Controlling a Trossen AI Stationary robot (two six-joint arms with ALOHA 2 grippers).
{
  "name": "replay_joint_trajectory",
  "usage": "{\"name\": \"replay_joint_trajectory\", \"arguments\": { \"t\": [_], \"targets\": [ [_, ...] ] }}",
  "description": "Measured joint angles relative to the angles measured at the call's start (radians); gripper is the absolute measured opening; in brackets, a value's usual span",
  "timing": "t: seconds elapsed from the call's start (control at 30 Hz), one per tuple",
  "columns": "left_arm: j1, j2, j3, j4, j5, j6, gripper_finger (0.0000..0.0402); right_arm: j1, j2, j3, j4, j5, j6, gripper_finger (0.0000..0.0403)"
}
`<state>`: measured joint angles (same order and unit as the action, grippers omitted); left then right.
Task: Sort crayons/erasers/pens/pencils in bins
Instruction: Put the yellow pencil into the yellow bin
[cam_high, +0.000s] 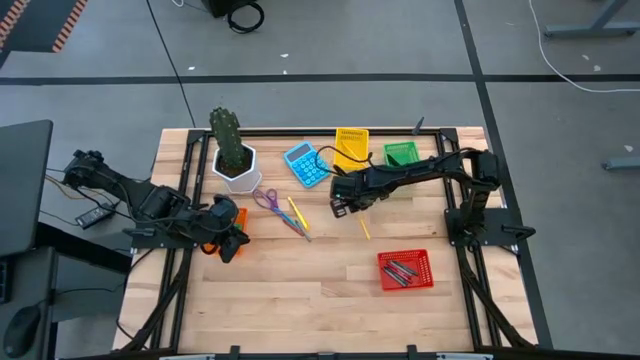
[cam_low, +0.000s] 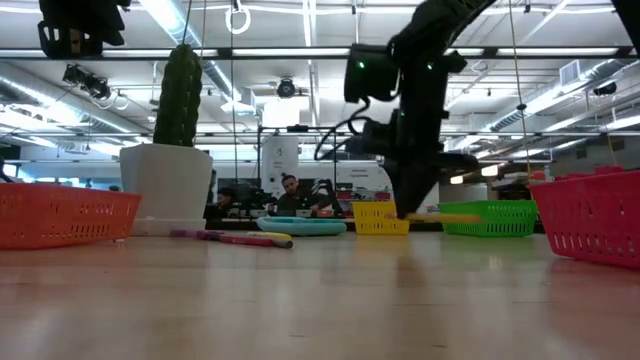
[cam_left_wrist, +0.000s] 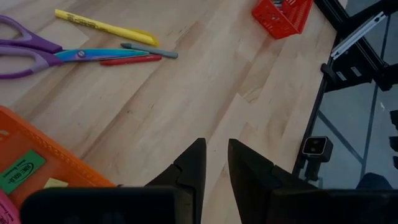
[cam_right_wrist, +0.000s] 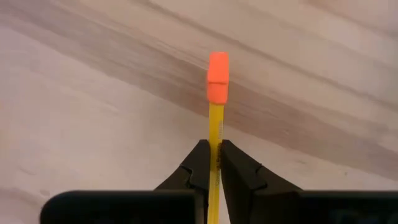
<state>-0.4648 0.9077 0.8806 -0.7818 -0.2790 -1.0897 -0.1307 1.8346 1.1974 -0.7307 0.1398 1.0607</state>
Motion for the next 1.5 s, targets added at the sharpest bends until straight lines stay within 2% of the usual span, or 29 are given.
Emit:
{"name": "replay_joint_trajectory", "arguments": {
  "t": [0.4,0.7,0.8,0.97,1.03,1.07,1.17,1.37,1.5],
  "targets": [
    [0.001,0.0,0.0,0.001,-0.003,-0.001,0.0075,-0.006,-0.003,0.239,-0.121,0.059,-0.154,0.0033],
    [0.014,0.0,0.0,0.059,-0.116,-0.007,0.0072,-0.006,-0.004,0.508,-0.141,0.099,-0.412,0.0033],
    [0.033,0.0,0.0,0.102,-0.149,-0.005,0.0077,-0.006,-0.005,0.61,-0.182,0.19,-0.508,0.0033],
    [0.073,0.0,0.0,0.175,-0.195,0.001,0.0084,-0.012,-0.006,0.769,-0.23,0.413,-0.665,0.0033],
    [0.088,0.0,0.0,0.19,-0.201,0.001,0.0084,-0.015,-0.007,0.811,-0.231,0.506,-0.761,0.0033],
    [0.095,0.0,0.0,0.193,-0.202,0.001,0.0083,-0.021,-0.007,0.827,-0.23,0.52,-0.816,0.0033],
    [0.105,0.001,0.0,0.196,-0.204,0.001,0.008,-0.045,-0.008,0.84,-0.208,0.446,-0.974,0.0033],
    [0.109,0.002,0.0,0.195,-0.208,0.001,0.008,-0.103,-0.008,0.823,-0.221,0.131,-1.299,0.0033],
    [0.109,0.002,0.0,0.194,-0.221,0.001,0.0082,-0.134,-0.007,0.785,-0.244,0.007,-1.516,0.0033]
  ]
}}
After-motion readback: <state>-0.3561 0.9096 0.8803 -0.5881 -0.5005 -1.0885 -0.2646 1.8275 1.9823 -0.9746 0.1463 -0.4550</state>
